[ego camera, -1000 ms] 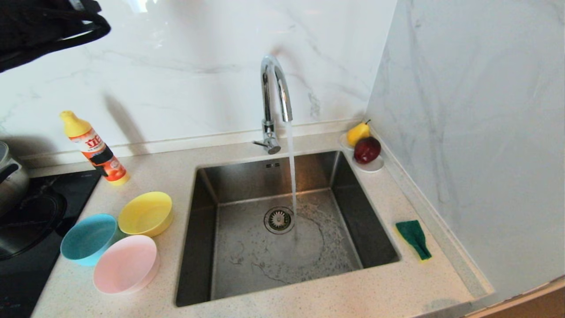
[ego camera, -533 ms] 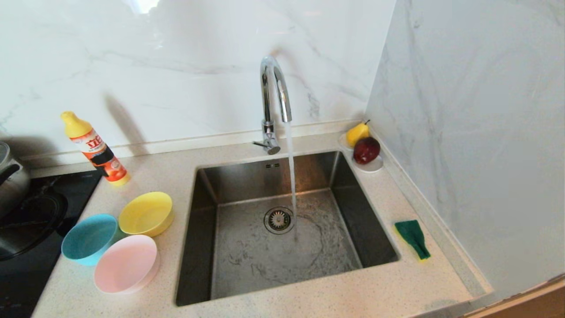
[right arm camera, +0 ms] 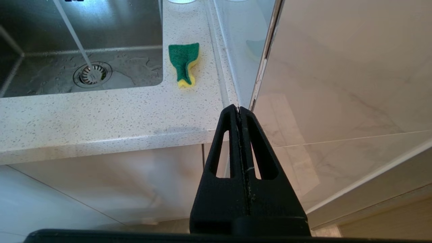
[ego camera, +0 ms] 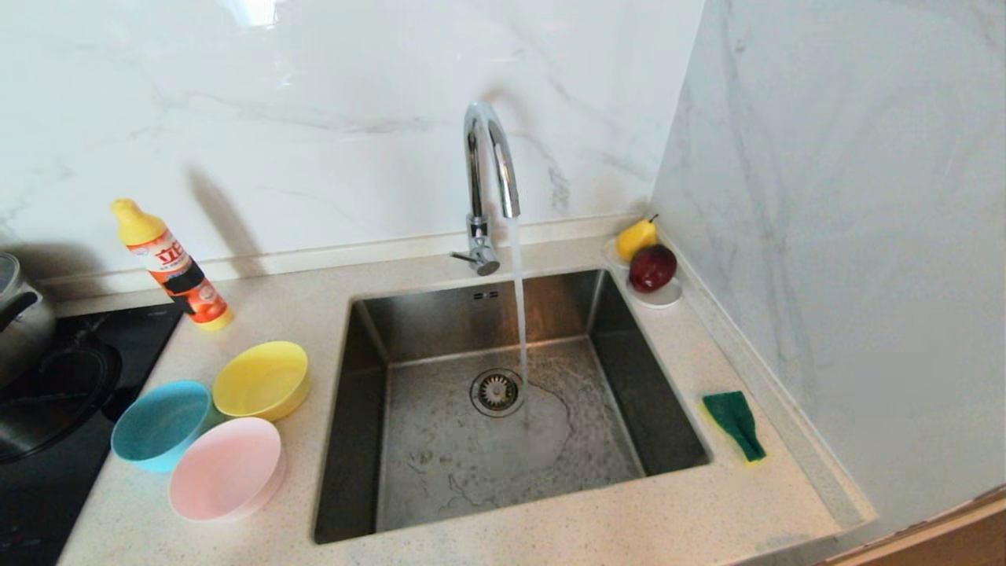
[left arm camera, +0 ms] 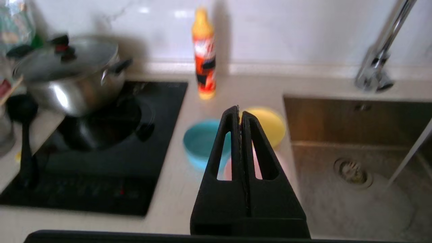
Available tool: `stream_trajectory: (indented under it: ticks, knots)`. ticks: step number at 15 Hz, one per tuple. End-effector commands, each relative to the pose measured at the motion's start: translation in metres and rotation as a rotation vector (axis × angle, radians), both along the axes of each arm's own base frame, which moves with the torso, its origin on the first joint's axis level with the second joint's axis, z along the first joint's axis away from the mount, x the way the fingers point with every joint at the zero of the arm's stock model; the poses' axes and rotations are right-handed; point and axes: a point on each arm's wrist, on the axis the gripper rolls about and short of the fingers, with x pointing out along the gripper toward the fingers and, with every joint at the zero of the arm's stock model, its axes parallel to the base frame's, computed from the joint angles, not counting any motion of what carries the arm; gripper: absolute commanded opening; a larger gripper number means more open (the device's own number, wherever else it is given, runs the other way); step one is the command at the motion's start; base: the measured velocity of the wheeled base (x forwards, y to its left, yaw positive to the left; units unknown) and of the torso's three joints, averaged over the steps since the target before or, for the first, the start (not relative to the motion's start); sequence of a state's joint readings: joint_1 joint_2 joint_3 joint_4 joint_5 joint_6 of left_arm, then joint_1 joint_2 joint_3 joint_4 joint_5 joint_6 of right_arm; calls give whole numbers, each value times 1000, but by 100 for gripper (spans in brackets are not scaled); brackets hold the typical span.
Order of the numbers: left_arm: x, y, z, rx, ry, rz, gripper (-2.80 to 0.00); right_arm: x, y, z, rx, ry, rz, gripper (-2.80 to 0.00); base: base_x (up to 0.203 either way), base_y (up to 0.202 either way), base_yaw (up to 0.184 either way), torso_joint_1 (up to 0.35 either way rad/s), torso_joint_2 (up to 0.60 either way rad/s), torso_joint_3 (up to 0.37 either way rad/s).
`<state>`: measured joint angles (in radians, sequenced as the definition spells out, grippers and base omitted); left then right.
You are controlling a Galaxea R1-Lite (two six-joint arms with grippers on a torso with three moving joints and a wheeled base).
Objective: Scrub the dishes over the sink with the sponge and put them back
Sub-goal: Pick up a bowl and the sponge
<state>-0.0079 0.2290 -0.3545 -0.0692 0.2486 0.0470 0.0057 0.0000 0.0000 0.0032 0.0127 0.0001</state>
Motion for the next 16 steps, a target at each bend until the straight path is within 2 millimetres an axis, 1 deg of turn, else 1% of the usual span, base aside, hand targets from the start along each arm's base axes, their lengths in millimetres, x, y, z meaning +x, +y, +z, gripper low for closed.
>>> stream_trajectory:
  ticks: [1,2,3,5,7,9,12,16]
  knots:
    - [-16,-1,-35,8,-53,-20,-280,0,0,0,0,0,0,-280,0,0,0,0,0,0]
    - [-12,-2,-57,16,-10,-50,-280,0,0,0,1,0,0,-280,0,0,0,0,0,0]
    - [-6,-2,-73,13,39,-67,-280,0,0,0,0,0,2,-280,0,0,0,0,0,0]
    - [5,-3,-100,9,109,-114,-280,0,0,0,1,0,0,-280,0,0,0,0,0,0]
    - [6,-6,-105,32,135,-266,-280,0,0,0,1,0,1,-280,0,0,0,0,0,0]
    - [5,-7,-107,29,189,-274,-280,0,0,0,0,0,0,-280,0,0,0,0,0,0]
    - [6,-6,-108,-38,170,-245,-280,0,0,0,1,0,0,-280,0,0,0,0,0,0]
    - [6,-6,-108,-38,169,-245,-280,0,0,0,1,0,1,-280,0,0,0,0,0,0]
